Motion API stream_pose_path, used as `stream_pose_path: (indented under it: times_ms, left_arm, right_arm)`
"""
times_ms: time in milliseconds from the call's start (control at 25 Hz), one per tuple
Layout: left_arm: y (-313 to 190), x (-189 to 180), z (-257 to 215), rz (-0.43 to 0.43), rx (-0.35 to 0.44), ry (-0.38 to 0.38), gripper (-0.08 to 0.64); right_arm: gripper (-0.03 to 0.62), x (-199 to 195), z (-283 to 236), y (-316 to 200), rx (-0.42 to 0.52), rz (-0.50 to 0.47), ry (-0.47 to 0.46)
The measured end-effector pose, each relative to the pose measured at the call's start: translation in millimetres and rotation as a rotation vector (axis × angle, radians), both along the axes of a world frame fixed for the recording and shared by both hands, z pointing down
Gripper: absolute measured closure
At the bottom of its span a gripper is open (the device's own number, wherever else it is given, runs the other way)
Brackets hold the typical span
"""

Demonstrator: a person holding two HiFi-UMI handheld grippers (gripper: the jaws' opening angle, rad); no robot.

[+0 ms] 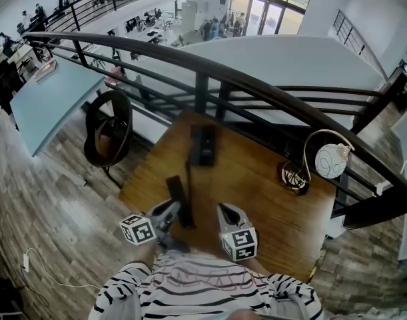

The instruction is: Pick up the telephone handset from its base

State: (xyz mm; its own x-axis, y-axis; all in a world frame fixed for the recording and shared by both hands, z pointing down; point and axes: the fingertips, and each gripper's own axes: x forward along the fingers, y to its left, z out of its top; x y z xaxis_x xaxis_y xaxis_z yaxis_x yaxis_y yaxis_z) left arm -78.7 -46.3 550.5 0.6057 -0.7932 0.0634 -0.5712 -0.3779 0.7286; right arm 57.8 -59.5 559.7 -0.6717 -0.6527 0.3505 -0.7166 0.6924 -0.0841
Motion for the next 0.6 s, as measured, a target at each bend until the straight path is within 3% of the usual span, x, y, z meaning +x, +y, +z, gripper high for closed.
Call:
stream_pose_path:
  times_ms: [600]
  left_arm:
    - [5.2, 0.0, 0.7, 0.003, -0.009, 0.004, 0.491]
  right_arm:
    - [0.592, 6.2, -0.2, 1.6, -0.025, 0.038, -0.015]
